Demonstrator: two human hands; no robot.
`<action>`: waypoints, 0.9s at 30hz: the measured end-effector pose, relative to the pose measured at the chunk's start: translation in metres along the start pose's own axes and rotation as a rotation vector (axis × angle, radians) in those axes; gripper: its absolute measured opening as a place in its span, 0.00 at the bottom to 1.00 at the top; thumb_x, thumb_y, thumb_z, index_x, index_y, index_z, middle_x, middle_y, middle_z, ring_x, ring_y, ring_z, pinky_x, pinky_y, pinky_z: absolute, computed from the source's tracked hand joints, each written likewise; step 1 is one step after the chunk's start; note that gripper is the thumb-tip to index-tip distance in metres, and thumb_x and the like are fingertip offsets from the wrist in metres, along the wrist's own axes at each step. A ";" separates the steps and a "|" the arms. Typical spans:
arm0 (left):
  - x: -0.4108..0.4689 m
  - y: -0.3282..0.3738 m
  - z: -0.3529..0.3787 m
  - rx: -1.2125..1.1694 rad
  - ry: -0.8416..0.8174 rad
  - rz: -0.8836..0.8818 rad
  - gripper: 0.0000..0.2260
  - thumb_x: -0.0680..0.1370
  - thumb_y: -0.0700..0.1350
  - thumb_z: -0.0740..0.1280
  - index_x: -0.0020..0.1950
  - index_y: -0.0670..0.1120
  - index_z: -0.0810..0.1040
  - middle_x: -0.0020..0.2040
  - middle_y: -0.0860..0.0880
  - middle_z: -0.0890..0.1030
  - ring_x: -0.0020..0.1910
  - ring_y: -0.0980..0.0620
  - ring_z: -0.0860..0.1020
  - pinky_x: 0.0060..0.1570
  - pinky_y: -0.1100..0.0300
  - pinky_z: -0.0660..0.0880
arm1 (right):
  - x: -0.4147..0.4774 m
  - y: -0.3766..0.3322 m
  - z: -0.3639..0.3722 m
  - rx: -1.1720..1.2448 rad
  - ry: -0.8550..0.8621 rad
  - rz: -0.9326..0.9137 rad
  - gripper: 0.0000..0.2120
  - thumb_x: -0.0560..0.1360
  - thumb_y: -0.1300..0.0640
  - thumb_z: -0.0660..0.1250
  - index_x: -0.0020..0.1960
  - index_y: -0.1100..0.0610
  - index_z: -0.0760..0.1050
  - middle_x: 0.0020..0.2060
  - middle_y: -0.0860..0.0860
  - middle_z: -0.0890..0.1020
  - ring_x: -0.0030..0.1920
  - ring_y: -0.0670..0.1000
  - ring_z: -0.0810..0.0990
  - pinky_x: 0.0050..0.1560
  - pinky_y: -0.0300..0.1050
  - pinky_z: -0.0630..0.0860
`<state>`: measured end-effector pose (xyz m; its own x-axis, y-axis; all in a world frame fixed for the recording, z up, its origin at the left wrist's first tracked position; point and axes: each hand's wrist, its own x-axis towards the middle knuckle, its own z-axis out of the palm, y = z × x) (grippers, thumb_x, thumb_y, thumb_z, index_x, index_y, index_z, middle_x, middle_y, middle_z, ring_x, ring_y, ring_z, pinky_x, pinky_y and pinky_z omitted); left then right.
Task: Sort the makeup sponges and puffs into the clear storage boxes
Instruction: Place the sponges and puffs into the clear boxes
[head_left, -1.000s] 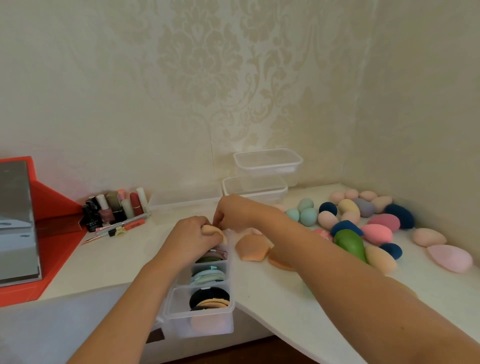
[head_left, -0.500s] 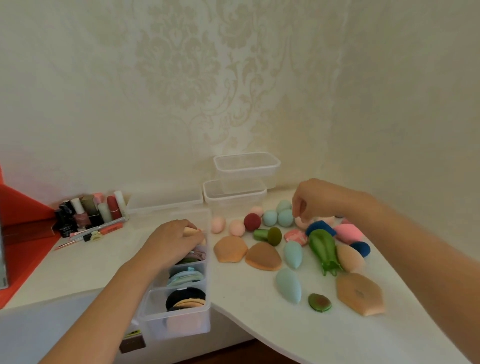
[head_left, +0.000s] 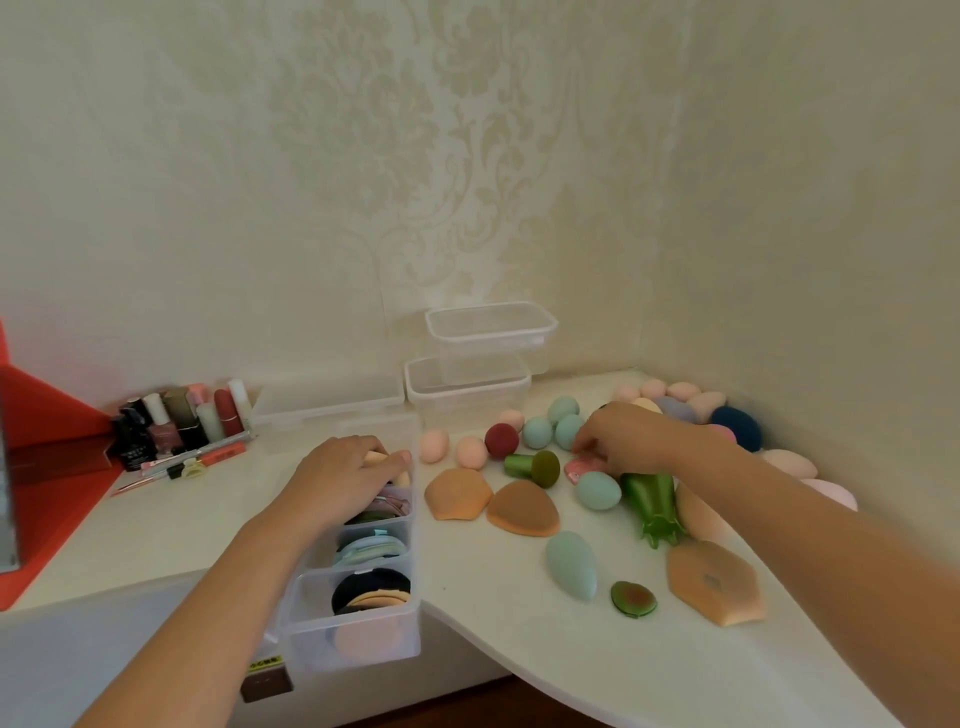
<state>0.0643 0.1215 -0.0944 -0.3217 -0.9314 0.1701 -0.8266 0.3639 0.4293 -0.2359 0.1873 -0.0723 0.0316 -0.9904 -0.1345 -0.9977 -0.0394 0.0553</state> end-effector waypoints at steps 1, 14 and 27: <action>0.000 0.000 0.000 0.000 0.000 0.001 0.15 0.77 0.60 0.60 0.47 0.50 0.78 0.47 0.52 0.77 0.48 0.51 0.73 0.44 0.57 0.66 | 0.000 0.001 0.000 0.016 -0.002 -0.021 0.17 0.77 0.44 0.62 0.62 0.49 0.77 0.47 0.46 0.80 0.43 0.47 0.73 0.35 0.33 0.62; 0.002 -0.003 0.003 0.001 -0.012 -0.014 0.15 0.77 0.61 0.60 0.48 0.51 0.76 0.49 0.51 0.77 0.49 0.51 0.73 0.48 0.55 0.69 | -0.001 -0.012 -0.011 -0.084 0.080 -0.029 0.20 0.79 0.43 0.58 0.38 0.57 0.76 0.33 0.51 0.71 0.38 0.51 0.69 0.29 0.37 0.57; 0.001 -0.002 0.002 -0.029 0.013 -0.002 0.15 0.76 0.60 0.61 0.45 0.49 0.77 0.43 0.52 0.77 0.45 0.50 0.75 0.44 0.55 0.69 | 0.013 -0.112 -0.052 0.741 0.572 -0.050 0.14 0.72 0.49 0.70 0.47 0.60 0.77 0.42 0.53 0.83 0.43 0.51 0.80 0.46 0.48 0.77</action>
<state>0.0645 0.1203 -0.0967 -0.3138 -0.9321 0.1808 -0.8135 0.3622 0.4550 -0.1207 0.1721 -0.0289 -0.0965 -0.9121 0.3984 -0.7722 -0.1839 -0.6082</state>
